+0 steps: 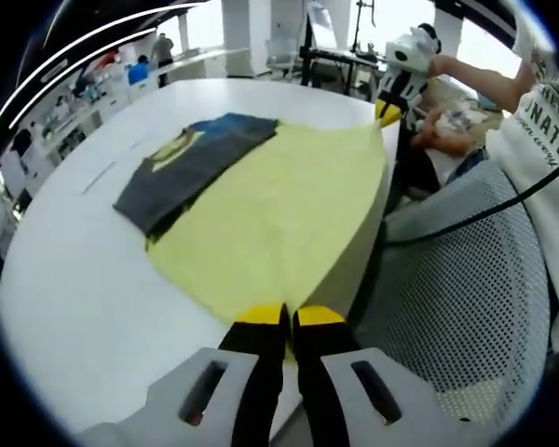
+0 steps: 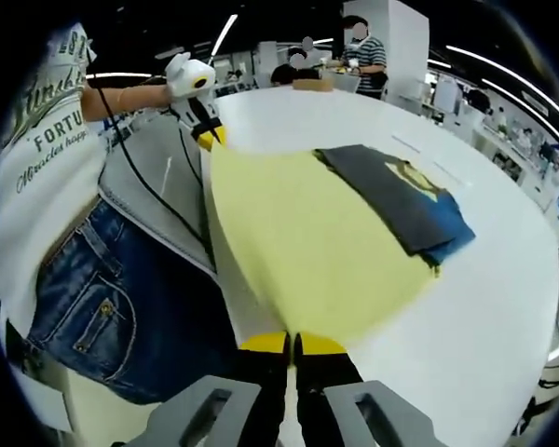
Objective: Fold the garment on the visible template until the final outline fits inside the template.
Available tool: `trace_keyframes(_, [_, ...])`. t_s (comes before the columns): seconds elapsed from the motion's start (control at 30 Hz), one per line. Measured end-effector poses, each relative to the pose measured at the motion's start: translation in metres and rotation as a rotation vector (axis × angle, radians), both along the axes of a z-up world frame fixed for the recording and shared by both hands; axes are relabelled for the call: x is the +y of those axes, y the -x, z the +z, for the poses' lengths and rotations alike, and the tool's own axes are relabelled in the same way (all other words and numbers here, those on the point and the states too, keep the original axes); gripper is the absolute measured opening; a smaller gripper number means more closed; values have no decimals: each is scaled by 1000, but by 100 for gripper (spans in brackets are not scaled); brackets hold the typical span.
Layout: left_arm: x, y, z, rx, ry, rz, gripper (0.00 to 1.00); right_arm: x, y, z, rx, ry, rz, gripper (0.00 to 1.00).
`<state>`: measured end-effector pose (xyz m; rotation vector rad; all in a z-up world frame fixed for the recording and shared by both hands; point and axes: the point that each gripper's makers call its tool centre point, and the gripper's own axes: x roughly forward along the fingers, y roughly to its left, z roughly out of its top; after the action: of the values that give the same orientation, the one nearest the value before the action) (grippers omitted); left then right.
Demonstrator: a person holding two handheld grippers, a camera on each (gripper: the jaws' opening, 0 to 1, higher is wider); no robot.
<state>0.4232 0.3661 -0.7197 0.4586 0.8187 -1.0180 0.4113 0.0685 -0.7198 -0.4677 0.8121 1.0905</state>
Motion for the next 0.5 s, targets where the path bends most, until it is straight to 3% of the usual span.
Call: trace_keyframes(0.5, [-4, 5, 23, 6, 23, -23, 0, 0, 5, 19, -12, 14, 30, 0])
